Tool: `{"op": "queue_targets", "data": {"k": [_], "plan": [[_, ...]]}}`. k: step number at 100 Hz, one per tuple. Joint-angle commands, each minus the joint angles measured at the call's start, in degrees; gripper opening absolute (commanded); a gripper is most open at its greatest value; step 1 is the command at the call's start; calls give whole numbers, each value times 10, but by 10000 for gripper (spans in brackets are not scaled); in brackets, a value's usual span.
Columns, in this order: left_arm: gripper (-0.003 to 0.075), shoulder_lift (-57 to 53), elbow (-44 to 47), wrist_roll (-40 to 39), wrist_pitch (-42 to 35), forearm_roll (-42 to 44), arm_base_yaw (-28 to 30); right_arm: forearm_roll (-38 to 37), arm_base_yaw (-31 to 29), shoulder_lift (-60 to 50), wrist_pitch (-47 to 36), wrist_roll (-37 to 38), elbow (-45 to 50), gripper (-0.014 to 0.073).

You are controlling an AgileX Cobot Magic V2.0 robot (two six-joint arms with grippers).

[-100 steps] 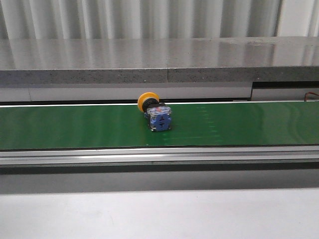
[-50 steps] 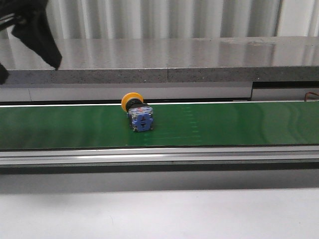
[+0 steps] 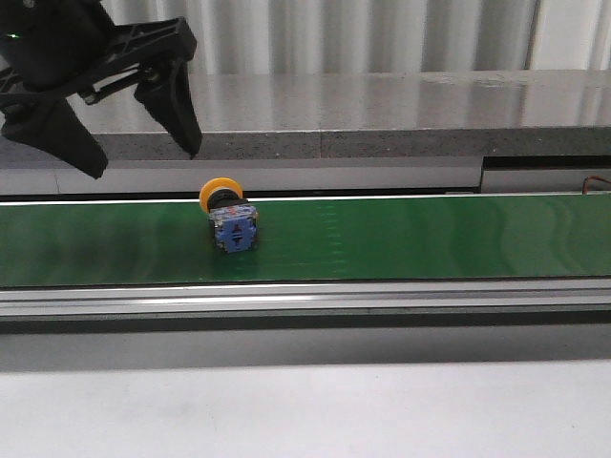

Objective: Move button from right to left
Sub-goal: 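Lower the left gripper over the button on the belt and close it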

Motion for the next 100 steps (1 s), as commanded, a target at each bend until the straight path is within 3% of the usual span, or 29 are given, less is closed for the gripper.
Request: {"op": "queue_targets", "data": {"k": [1,77,89,100], "plan": [[600,-13,-22,-6,-25,-4,-7,15,1,-2,-33,-4,-13,-60],[594,63,-22,-7,-10,5,-34,15,1,-2,-33,-4,-13,-60],[461,67,-22,-10,0,11,-34,15,1,-2,-33,-4,-13,-60],[213,66,-24,-18,2,31,-34,15,1,-2,-33,-4,-13,-60]]}}
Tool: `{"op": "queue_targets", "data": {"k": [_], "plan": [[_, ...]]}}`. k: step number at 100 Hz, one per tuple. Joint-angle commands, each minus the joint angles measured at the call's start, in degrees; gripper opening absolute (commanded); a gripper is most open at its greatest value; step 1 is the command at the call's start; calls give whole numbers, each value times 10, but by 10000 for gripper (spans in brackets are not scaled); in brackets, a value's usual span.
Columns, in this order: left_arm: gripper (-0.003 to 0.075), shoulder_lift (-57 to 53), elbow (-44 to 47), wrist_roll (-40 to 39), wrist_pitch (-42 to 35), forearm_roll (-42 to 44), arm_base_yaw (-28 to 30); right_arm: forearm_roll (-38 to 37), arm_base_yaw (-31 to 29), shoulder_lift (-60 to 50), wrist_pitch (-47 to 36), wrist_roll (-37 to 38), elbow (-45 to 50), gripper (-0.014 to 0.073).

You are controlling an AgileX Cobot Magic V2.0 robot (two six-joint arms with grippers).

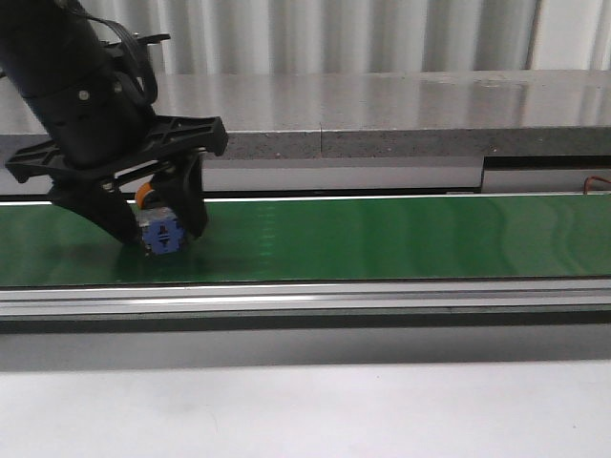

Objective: Move button from right to left
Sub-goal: 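Lower the left gripper over the button on the belt and close it, then lift the button with the left gripper and carry it over the blue tray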

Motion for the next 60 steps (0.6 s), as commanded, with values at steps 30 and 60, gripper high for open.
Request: {"op": "queue_targets", "data": {"k": [30,60], "plan": [[-20,-90,-16,-13,24,68,5,15,1,-2,-34,-4,-15,-60],[-20,-219,-16,-13,110,151,138,15,1,-2,-34,-4,-15,-60]]}}
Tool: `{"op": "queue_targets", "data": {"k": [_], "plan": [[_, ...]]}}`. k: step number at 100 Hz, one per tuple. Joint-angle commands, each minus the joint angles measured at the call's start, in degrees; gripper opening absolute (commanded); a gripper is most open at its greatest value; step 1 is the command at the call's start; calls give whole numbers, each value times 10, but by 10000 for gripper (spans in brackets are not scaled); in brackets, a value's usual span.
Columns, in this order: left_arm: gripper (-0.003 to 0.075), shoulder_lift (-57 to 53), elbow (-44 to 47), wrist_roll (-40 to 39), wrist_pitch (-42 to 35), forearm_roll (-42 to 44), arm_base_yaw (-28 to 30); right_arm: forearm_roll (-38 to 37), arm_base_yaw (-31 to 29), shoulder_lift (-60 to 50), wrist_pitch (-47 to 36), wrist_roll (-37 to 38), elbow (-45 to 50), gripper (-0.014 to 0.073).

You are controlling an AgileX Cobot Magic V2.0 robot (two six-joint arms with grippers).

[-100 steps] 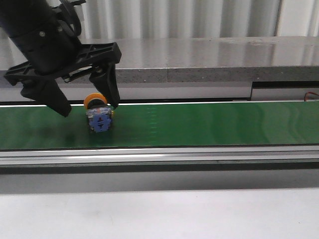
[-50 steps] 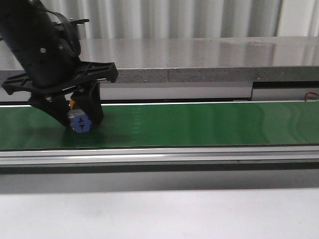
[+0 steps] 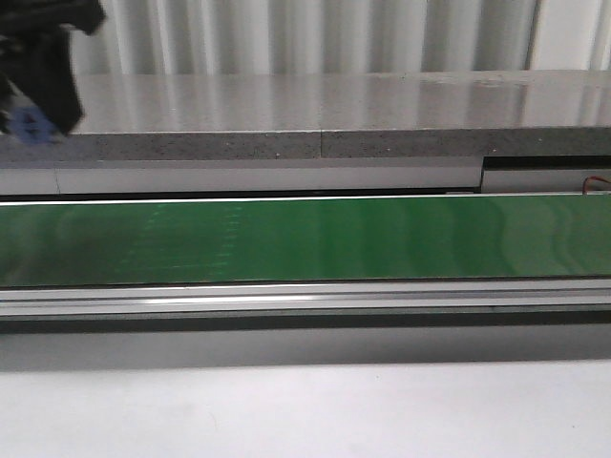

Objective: Move button from right to left
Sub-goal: 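Lift the button with the left gripper and carry it over the blue tray, then lower the button into the blue tray, open the left gripper, withdraw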

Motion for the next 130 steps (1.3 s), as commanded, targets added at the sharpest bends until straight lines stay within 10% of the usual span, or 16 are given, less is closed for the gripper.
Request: {"op": "queue_targets", "data": {"k": [1,55,130], "plan": [[-20,-51,-17,-7,11,38,51,15,1,-2,-34,-4,-15,-60],[-20,17,6,59,-23,86,301,15,1,-2,-34,-4,-15,-60],[-20,176,2,58,-126,79,368,15,1,-2,-34,-4,-15,-60]]}}
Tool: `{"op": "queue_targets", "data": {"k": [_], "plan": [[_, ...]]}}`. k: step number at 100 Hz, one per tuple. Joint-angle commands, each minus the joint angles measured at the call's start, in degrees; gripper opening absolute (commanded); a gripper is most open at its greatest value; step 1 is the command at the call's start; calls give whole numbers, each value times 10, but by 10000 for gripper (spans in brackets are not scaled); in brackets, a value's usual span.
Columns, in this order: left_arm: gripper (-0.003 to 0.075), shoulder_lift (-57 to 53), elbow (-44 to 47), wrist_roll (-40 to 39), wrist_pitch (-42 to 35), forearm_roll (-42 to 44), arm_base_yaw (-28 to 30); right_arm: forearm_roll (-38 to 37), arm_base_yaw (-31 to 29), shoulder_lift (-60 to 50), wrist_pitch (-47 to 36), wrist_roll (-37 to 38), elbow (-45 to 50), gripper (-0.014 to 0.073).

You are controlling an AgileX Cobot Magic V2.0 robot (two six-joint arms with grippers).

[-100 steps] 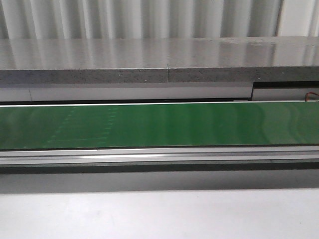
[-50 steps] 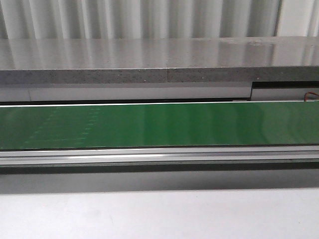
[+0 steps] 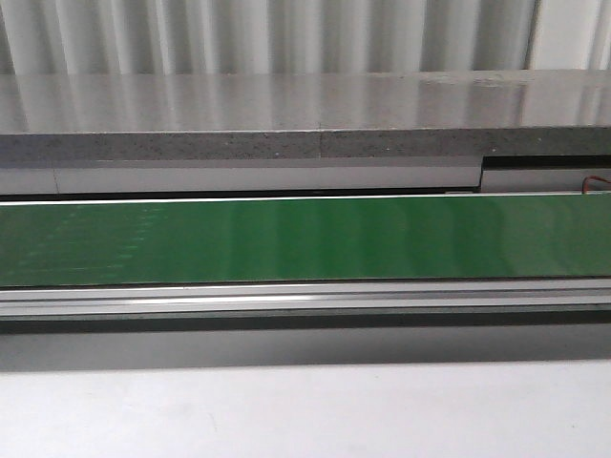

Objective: Move button from right to left
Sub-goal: 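Lower the button into the blue tray, open the left gripper, withdraw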

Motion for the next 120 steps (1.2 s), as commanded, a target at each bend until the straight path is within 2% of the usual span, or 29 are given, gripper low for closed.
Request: {"op": "queue_targets", "data": {"k": [1,25,32,42,54,59,66,87,120], "plan": [[-20,-15,-18,-2,-29,-4,3,15,1,-2,-35,-4,-15,-60],[-15,12,-18,-2,-31,-17,3,15,1,-2,-35,-4,-15,-60],[29,14,-18,-2,-31,-26,4,15,1,-2,-35,-4,-15,-60],[193,14,-18,-2,-27,-26,4,15,1,-2,-35,-4,-15,-60],[521,14,-18,-2,-19,-26,4,15,1,-2,-35,-4,-15,-60],[624,14,-18,-3,-16,-26,4,15,1,-2,-35,-4,-15,-60],[697,14,-21,-3,-8,-26,4,15,1,-2,-35,-4,-15,-60],[643,-2,-44,-7,15,-26,4,15,1,-2,-35,-4,-15,-60],[557,-168,-40,-12,-12,-37,-9,15,1,-2,-35,-4,-15,-60]]}}
